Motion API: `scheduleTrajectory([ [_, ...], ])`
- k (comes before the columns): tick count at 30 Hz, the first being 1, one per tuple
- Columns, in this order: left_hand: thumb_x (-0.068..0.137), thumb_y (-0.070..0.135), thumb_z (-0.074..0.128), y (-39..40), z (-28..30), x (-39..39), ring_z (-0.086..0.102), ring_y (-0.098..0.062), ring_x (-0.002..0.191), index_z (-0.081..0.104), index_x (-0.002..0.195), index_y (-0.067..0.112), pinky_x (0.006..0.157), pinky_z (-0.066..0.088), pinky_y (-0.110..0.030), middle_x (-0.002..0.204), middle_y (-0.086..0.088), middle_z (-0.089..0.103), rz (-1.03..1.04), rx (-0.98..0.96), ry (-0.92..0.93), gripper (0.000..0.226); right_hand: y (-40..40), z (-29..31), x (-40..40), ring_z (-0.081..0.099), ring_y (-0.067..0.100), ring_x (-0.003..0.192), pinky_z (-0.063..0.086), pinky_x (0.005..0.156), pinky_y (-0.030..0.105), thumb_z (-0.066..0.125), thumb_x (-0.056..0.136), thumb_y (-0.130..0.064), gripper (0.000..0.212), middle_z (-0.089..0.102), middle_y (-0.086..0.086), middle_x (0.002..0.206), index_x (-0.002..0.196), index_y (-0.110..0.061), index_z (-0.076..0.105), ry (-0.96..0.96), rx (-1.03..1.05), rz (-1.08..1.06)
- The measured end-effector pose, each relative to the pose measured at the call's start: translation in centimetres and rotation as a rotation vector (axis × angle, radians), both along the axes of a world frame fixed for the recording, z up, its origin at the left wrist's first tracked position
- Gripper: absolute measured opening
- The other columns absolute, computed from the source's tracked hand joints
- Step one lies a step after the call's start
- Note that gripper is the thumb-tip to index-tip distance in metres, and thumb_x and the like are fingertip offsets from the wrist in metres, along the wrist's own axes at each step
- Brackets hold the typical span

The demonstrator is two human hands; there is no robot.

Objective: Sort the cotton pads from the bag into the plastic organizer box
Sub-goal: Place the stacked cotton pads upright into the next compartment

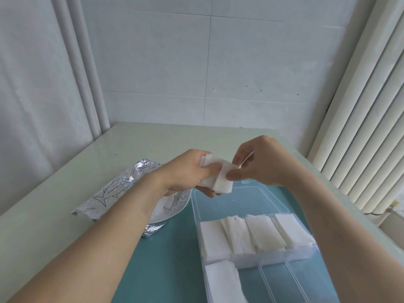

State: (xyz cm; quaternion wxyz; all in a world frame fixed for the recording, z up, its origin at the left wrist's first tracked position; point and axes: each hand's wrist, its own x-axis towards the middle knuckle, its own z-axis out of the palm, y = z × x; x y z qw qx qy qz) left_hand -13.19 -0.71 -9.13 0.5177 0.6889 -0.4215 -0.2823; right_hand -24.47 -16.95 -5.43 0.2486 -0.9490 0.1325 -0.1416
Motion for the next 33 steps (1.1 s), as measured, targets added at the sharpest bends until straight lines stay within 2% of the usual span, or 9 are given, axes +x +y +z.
scheduleTrajectory([
  [6,0.102,0.017,0.048,-0.2,-0.1,0.4,0.070,-0.035,0.080,0.062,0.112,0.002,0.065,0.061,-0.033,0.101,-0.027,0.069,0.093,-0.109,0.229,0.023,-0.2,1.2,-1.1,0.065,0.018,0.058,0.057,0.073,0.036,0.085,0.076,-0.020,0.018,0.075,0.005,0.069,0.078,-0.010,0.071,0.048,0.280,0.054],
  [10,0.103,0.026,0.042,0.0,0.0,0.4,0.068,-0.033,0.091,0.060,0.121,0.003,0.074,0.060,-0.038,0.109,-0.021,0.067,-0.038,-0.086,0.336,0.035,0.5,1.4,-1.1,0.061,0.017,0.055,0.053,0.065,0.028,0.087,0.075,-0.015,0.017,0.075,0.010,0.070,0.079,-0.008,0.071,0.057,0.398,0.082],
  [13,0.098,0.045,0.037,0.0,0.4,0.0,0.066,-0.038,0.099,0.057,0.129,0.000,0.079,0.058,-0.039,0.113,-0.021,0.066,-0.209,-0.063,0.419,0.058,0.8,0.6,-0.6,0.060,0.015,0.052,0.049,0.060,0.026,0.089,0.072,-0.016,0.020,0.075,0.008,0.067,0.080,-0.009,0.072,0.017,0.380,0.027],
  [17,0.103,0.035,0.043,0.1,0.5,-0.4,0.065,-0.039,0.094,0.053,0.128,-0.004,0.079,0.057,-0.037,0.109,-0.022,0.063,-0.290,-0.040,0.389,0.047,0.8,-0.1,0.2,0.063,0.007,0.053,0.049,0.052,0.024,0.095,0.062,-0.024,0.032,0.074,-0.002,0.065,0.080,-0.015,0.070,-0.132,0.259,-0.044],
  [21,0.100,0.016,0.051,-0.4,0.1,-0.3,0.066,-0.032,0.083,0.054,0.125,-0.009,0.080,0.058,-0.040,0.099,-0.023,0.061,-0.139,-0.132,0.477,0.036,0.5,-0.6,0.5,0.064,0.004,0.090,0.055,0.078,0.026,0.094,0.062,-0.034,0.061,0.067,-0.012,0.106,0.117,-0.031,0.065,-0.117,0.008,0.084],
  [23,0.093,0.010,0.056,-0.7,0.1,-0.7,0.061,-0.024,0.082,0.058,0.120,0.000,0.076,0.057,-0.036,0.098,-0.015,0.061,-0.157,-0.192,0.541,0.028,1.0,-0.8,0.5,0.057,0.000,0.103,0.048,0.082,0.012,0.094,0.061,-0.038,0.088,0.058,-0.015,0.124,0.138,-0.034,0.052,-0.046,-0.035,0.198],
  [26,0.086,0.007,0.050,-1.1,0.0,-1.4,0.060,-0.019,0.077,0.062,0.100,0.008,0.069,0.052,-0.027,0.087,-0.006,0.063,-0.229,-0.258,0.689,0.018,2.2,-1.2,0.9,0.053,0.001,0.106,0.040,0.082,0.011,0.097,0.056,-0.036,0.103,0.056,-0.017,0.126,0.145,-0.032,0.045,-0.025,-0.105,0.257],
  [30,0.082,0.009,0.058,-1.0,-0.1,-1.3,0.065,-0.021,0.079,0.068,0.090,0.013,0.073,0.051,-0.033,0.085,-0.005,0.064,-0.198,-0.321,0.780,0.014,2.6,-1.2,0.9,0.059,0.001,0.097,0.047,0.080,0.016,0.096,0.057,-0.033,0.078,0.065,-0.020,0.113,0.126,-0.031,0.062,-0.099,-0.106,0.290],
  [33,0.081,0.021,0.071,-0.9,-0.3,-1.0,0.063,-0.024,0.090,0.065,0.109,0.015,0.082,0.050,-0.039,0.106,-0.008,0.058,-0.161,-0.261,0.773,0.029,2.5,-1.0,0.6,0.059,-0.005,0.091,0.045,0.072,0.008,0.096,0.058,-0.034,0.066,0.062,-0.016,0.104,0.116,-0.030,0.065,-0.125,-0.052,0.279],
])
